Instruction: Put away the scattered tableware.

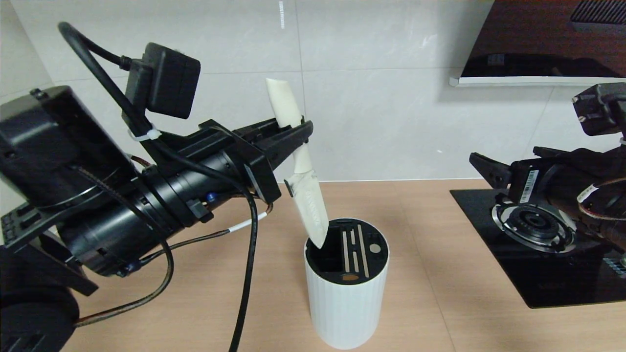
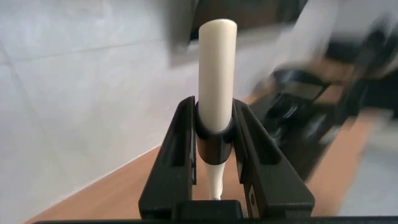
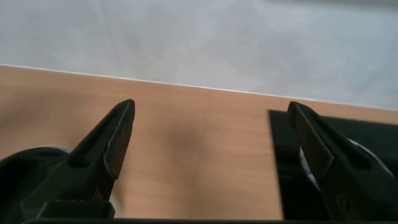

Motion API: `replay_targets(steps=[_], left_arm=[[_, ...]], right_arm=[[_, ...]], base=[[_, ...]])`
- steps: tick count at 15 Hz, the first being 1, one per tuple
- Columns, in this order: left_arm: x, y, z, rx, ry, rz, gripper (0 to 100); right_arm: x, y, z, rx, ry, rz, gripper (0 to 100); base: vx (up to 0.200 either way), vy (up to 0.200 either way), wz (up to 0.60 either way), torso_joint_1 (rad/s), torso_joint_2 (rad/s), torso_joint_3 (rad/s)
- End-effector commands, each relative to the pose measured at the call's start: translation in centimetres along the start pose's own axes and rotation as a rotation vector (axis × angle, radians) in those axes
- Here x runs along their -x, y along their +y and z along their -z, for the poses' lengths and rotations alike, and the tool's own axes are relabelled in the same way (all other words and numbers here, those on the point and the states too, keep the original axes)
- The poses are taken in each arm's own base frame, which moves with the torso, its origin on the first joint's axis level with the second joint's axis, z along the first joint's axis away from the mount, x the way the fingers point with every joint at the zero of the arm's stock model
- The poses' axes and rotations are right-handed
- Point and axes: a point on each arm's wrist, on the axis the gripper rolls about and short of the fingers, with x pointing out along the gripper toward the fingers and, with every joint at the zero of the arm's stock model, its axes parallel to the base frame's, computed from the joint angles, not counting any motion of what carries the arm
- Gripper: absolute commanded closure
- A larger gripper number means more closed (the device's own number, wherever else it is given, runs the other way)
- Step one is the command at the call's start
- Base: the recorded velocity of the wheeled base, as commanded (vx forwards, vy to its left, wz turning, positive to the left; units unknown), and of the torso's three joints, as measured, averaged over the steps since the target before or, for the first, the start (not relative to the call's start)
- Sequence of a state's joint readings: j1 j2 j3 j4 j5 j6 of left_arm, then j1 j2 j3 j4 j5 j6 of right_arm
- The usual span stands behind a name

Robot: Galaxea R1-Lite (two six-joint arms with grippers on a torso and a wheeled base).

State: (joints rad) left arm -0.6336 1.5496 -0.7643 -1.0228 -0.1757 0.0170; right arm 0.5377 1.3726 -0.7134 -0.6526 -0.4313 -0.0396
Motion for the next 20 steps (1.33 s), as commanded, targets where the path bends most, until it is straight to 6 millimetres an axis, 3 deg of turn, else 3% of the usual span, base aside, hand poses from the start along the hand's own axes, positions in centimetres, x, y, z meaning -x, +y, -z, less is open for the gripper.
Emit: replay_targets(steps=[1,9,16,20], left_arm=[[0.0,-0.1,0.9,0.002,0.030,0.006,100],[0.2,-0.3,1.7,-0.028,0.058,0.013,100],[0.0,-1.6,2.3,-0.009,0.076,0.059,100],[-1.2,-1.7,5.2,0.017,0.161,0.069,100]], right_arm=[[-0.5,0.0,0.5,0.010,0.018,0.007,0],[-0.6,0.1,0.6,0.012,0.025,0.007,0],[-0.6,0.1,0.7,0.014,0.028,0.006,0],[-0.6,0.1,0.7,0.014,0.028,0.006,0]], base=[[0.000,0.000,0.00,0.000,0.00,0.000],[0.000,0.000,0.00,0.000,0.00,0.000],[0.000,0.000,0.00,0.000,0.00,0.000],[0.000,0.000,0.00,0.000,0.00,0.000]])
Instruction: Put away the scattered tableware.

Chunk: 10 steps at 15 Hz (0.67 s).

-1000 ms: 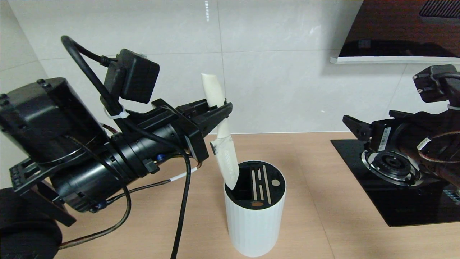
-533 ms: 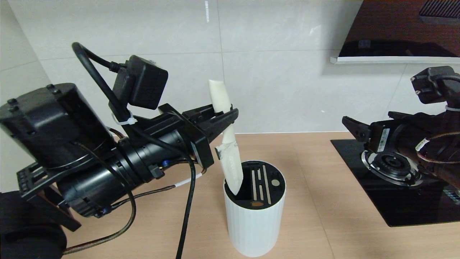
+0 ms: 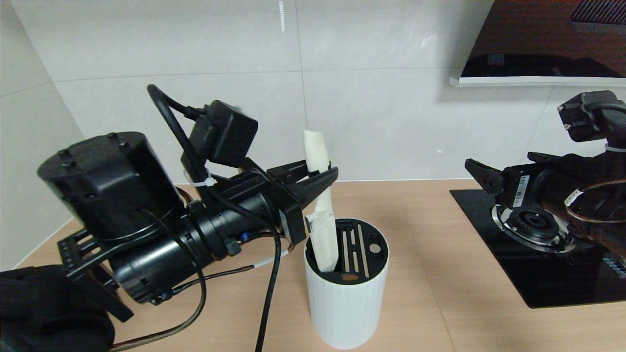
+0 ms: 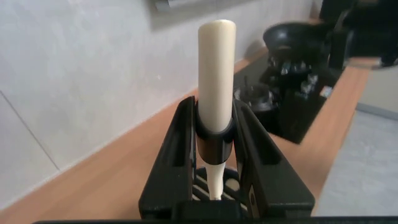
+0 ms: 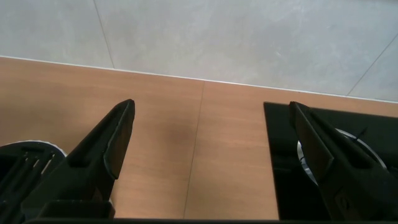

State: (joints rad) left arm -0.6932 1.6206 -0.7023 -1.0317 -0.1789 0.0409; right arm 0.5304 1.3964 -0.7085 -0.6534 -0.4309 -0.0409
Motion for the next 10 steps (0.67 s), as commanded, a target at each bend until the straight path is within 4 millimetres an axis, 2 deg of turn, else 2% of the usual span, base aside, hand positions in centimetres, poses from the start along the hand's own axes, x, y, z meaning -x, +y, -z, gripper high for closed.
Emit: replay_targets(steps=[1,5,7,10], left_arm=[[-1.2,0.1,2.1,0.013,0.048,0.003,100],[-3.0,0.3,4.4,0.007,0.015,-0.006,100],[-3.1,0.3,5.3,0.007,0.026,-0.009,100],[-3.0,0.4,5.4,0.008,0.036,-0.041,100]], right_arm=[[-0.1,0.0,0.1,0.002,0.002,0.000,0],[0.0,0.1,0.1,0.003,0.005,-0.002,0],[-0.1,0.1,0.2,0.004,0.006,-0.002,0],[-0.1,0.1,0.2,0.004,0.008,-0.004,0]], base=[[0.000,0.000,0.00,0.000,0.00,0.000],[0.000,0.000,0.00,0.000,0.00,0.000],[0.000,0.000,0.00,0.000,0.00,0.000],[0.000,0.000,0.00,0.000,0.00,0.000]])
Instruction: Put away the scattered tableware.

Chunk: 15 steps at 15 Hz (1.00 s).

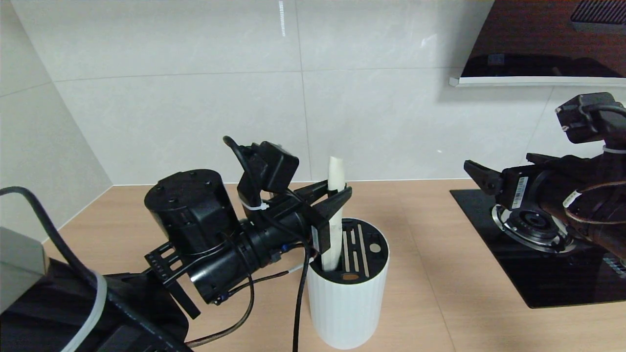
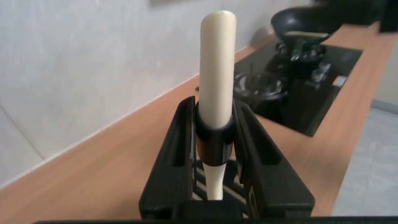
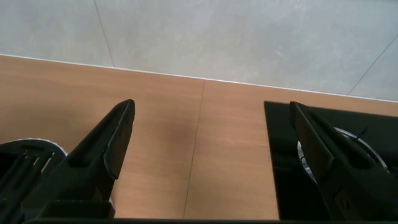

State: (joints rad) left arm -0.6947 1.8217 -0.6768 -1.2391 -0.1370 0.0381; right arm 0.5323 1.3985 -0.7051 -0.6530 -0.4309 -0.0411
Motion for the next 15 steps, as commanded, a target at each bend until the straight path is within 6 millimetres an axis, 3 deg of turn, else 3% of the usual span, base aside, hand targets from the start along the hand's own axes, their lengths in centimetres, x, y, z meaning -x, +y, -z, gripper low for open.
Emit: replay_targets(steps=[1,15], left_arm=[[0.0,0.0,0.6,0.003,0.021,-0.004,100],[0.0,-0.9,3.6,0.017,0.127,-0.002,100]], right_arm=[[-0.2,0.1,0.2,0.003,0.006,-0.002,0],[-0.3,0.2,0.5,0.009,0.017,-0.004,0]], base=[[0.000,0.000,0.00,0.000,0.00,0.000],[0.000,0.000,0.00,0.000,0.00,0.000]])
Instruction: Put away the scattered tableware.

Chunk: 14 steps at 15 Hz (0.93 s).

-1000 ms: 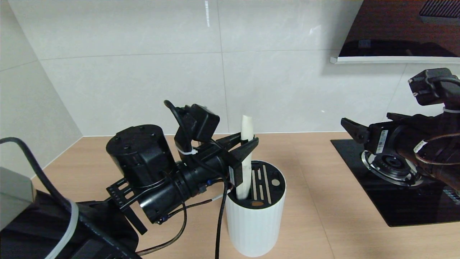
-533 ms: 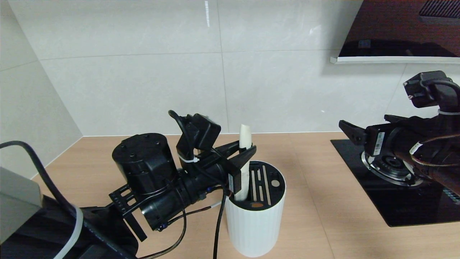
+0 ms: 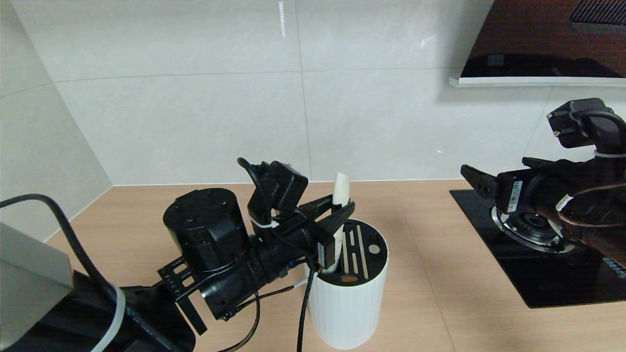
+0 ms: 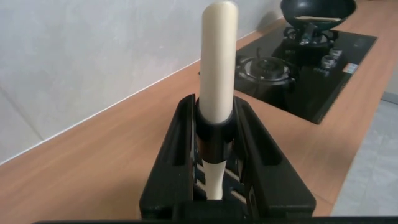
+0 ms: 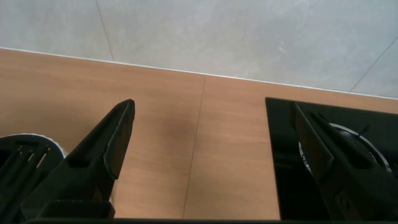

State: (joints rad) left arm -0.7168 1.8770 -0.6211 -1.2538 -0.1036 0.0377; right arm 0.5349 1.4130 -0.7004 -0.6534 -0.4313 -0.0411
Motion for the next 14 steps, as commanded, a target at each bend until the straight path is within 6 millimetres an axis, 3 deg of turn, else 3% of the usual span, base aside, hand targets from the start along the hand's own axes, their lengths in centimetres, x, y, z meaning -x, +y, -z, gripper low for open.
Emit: replay_targets(steps=[1,10,14], left_arm=[[-0.1,-0.1,0.7,0.004,0.031,0.006,100],[1.3,-0.5,-3.1,0.070,-0.091,0.013,100],[2.0,-1.2,-3.5,0.142,-0.039,0.038,100]], right_arm=[[0.0,0.0,0.0,0.001,0.001,-0.001,0],[-0.1,0.1,0.1,0.002,0.003,-0.002,0],[-0.1,0.1,0.1,0.002,0.003,-0.002,0]], base=[[0.000,0.000,0.00,0.000,0.00,0.000],[0.000,0.000,0.00,0.000,0.00,0.000],[0.000,0.000,0.00,0.000,0.00,0.000]])
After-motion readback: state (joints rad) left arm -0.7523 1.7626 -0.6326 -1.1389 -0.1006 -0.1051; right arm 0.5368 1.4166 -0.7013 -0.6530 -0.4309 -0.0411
